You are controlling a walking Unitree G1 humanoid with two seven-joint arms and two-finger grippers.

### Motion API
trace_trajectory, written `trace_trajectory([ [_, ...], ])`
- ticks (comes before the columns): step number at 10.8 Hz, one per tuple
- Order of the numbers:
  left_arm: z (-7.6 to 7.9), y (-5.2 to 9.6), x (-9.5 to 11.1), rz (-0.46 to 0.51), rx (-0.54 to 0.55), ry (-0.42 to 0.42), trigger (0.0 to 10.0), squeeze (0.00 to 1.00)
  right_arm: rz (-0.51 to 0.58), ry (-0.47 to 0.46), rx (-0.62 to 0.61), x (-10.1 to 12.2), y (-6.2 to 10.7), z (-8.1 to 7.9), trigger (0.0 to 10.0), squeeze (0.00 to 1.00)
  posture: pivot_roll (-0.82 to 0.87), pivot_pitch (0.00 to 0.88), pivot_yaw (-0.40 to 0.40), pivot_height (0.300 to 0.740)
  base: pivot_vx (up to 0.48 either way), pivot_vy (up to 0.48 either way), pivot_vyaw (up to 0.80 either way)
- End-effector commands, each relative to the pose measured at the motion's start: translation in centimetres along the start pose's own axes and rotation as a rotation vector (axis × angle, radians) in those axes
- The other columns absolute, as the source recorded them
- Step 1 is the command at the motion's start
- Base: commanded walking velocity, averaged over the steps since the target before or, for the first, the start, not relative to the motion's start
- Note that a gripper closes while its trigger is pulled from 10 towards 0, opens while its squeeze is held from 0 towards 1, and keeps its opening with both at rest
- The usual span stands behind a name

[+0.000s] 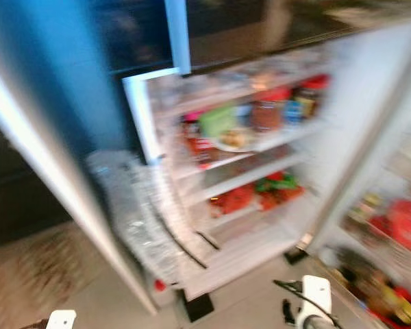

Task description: Restocking fridge

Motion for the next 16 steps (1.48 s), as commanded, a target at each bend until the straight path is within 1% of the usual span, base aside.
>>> trace_trajectory([
  [1,-0.32,0.03,-0.09,-0.007,0.008,-0.030,10.0,0.00,-0.012,-0.015,0.005,-0.52,0.04,-0.17,10.0,0.00,-0.03,0.000,0.039,0.740,0.000,-0.244,0.00],
  [4,-0.27,0.02,-0.04,-0.007,0.007,-0.029,10.0,0.00,-0.014,-0.022,0.010,-0.47,0.03,-0.23,10.0,0.00,-0.03,0.000,0.037,0.740,0.000,-0.252,0.00],
  [7,-0.23,0.01,-0.07,-0.008,0.007,-0.024,10.0,0.00,-0.015,0.005,0.020,-0.37,0.03,-0.15,10.0,0.00,-0.03,0.000,0.032,0.740,0.000,-0.256,0.00],
  [11,-0.20,0.01,-0.07,-0.008,0.005,-0.021,10.0,0.00,-0.005,0.008,0.019,-0.01,0.03,0.16,10.0,0.00,-0.03,0.000,0.031,0.740,0.000,-0.255,0.00],
  [14,-0.21,0.01,-0.07,-0.007,0.006,-0.022,10.0,0.00,-0.011,0.030,0.029,-0.11,0.05,0.12,10.0,0.00,-0.02,0.000,0.031,0.740,0.000,-0.254,0.00],
  [15,-0.20,0.01,-0.07,-0.007,0.006,-0.021,10.0,0.00,-0.005,0.055,0.047,0.01,0.05,0.01,10.0,0.00,-0.02,0.000,0.029,0.740,0.000,-0.255,0.41],
  [16,-0.23,0.01,-0.05,-0.006,0.007,-0.019,10.0,0.00,-0.005,0.047,0.042,-0.02,0.05,0.01,10.0,0.00,-0.02,0.000,0.029,0.740,0.000,-0.259,0.00],
])
Point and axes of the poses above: a point about 5 cm out from each wrist's last joint towards the gripper, its own y axis pointing back from the gripper into the wrist, its own x axis along the axis of the wrist's last joint, z = x × y, the point moved 4 cm from there along -y, pointing out of the wrist towards the gripper, and after that the axes turned 11 degrees about y, right-handed, at the moved point
